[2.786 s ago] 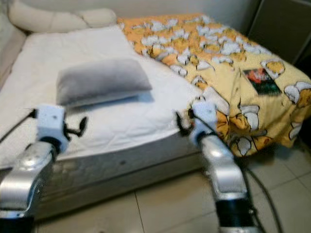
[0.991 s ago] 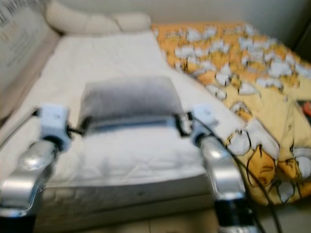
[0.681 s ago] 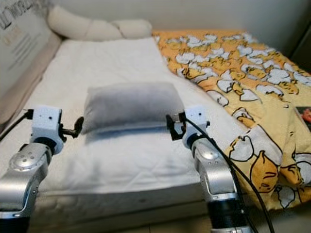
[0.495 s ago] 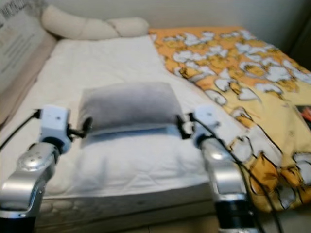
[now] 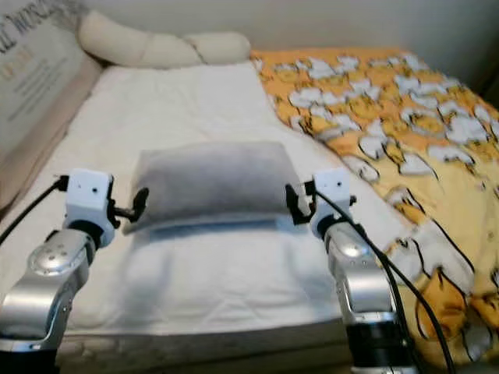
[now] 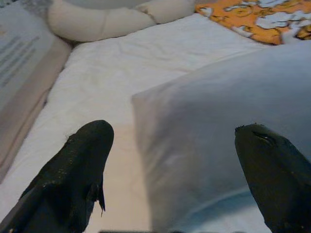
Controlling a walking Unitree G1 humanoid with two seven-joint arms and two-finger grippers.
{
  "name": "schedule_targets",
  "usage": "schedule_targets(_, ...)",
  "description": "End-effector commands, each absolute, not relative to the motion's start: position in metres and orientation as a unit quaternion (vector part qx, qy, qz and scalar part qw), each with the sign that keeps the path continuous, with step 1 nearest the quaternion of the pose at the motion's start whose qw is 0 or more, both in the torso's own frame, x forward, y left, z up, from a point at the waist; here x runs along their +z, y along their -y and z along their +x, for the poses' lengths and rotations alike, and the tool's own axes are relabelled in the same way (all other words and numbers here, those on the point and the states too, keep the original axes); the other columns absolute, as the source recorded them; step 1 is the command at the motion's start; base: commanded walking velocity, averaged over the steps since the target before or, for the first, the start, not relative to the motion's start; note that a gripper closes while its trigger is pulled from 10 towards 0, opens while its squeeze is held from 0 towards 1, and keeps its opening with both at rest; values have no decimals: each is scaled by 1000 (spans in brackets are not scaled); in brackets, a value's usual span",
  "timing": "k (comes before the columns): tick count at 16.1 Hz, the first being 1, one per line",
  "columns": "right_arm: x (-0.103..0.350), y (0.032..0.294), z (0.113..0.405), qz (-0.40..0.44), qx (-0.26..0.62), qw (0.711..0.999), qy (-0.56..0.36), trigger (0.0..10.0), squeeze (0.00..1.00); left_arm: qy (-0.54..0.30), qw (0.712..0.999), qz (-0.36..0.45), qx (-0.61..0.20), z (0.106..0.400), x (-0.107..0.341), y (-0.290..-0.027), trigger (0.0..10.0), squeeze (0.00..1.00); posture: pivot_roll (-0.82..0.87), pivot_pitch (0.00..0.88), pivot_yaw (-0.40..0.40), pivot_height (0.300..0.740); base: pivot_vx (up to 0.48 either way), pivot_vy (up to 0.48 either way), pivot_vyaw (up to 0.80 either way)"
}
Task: Clean up the room
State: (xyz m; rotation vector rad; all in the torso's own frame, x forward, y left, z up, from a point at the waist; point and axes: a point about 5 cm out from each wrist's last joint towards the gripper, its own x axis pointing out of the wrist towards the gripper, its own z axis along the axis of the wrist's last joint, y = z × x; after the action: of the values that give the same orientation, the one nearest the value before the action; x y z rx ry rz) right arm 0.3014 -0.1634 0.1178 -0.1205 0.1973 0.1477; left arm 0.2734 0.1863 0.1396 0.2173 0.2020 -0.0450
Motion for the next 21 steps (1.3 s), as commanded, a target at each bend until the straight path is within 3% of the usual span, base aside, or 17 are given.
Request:
schedule_targets(1, 121, 155, 303, -57, 85, 991, -88, 10000, 0, -97, 989, 114, -14, 273, 143, -192, 10000, 0, -61, 0, -1, 740, 319, 0, 0)
schedule_targets(13, 121, 155, 304, -55, 83, 991, -86, 10000, 0, -100, 987, 122, -32, 273, 141, -188, 10000, 0, -60, 0, 1, 740, 319, 0, 0)
schedule_targets(21, 121, 154, 303, -41, 82, 992, -83, 10000, 0, -101, 986, 128, -30, 272, 140, -187, 10000, 0, -55, 0, 5, 740, 0, 0, 0)
